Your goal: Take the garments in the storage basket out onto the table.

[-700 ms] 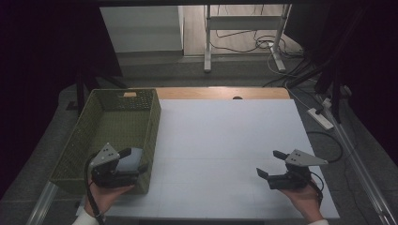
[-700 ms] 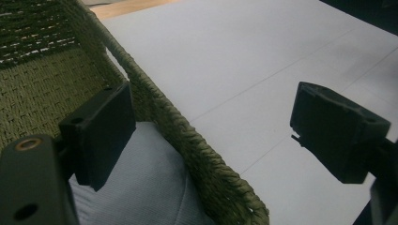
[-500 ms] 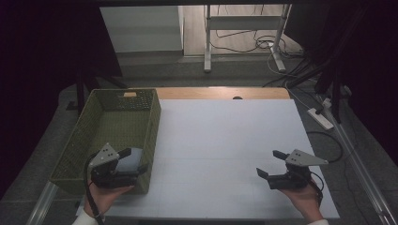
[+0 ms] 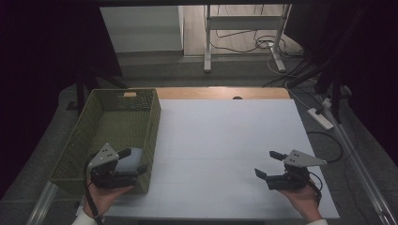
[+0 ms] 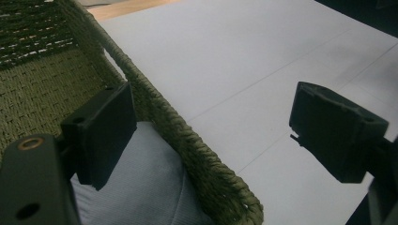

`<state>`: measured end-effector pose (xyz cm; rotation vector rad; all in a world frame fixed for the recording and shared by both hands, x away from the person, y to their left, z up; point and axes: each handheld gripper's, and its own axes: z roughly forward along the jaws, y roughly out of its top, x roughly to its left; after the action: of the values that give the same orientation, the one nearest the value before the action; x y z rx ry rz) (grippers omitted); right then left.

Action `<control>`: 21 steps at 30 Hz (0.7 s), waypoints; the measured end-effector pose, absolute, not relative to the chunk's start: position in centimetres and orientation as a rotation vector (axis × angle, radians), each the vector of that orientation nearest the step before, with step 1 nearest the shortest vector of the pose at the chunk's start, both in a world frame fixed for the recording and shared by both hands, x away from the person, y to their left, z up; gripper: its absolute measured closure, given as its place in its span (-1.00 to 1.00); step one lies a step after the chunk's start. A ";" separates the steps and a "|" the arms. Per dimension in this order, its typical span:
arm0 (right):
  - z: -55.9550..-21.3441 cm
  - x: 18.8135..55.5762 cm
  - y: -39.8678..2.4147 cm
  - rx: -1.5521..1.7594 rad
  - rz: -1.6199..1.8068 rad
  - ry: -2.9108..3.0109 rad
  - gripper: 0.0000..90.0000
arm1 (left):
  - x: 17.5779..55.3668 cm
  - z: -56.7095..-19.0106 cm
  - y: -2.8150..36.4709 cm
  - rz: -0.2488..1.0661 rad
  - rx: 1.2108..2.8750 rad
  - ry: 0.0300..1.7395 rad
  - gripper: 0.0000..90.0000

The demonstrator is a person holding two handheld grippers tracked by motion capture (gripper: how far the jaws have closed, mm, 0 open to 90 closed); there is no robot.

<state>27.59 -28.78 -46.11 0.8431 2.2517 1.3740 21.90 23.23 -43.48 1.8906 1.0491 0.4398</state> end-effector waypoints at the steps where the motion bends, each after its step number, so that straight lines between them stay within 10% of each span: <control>1: -46.1 27.6 -28.8 0.846 1.375 2.254 -0.71 | 21.9 -43.5 23.2 0.439 1.893 1.049 -0.67; 21: -46.4 27.6 -28.9 0.858 1.352 2.254 -0.71 | 22.0 -43.1 23.1 0.430 1.907 1.041 -0.66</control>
<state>27.57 -28.86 -46.44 0.8584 2.2536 1.3517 22.00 23.15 -43.07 1.9075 1.0410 0.4296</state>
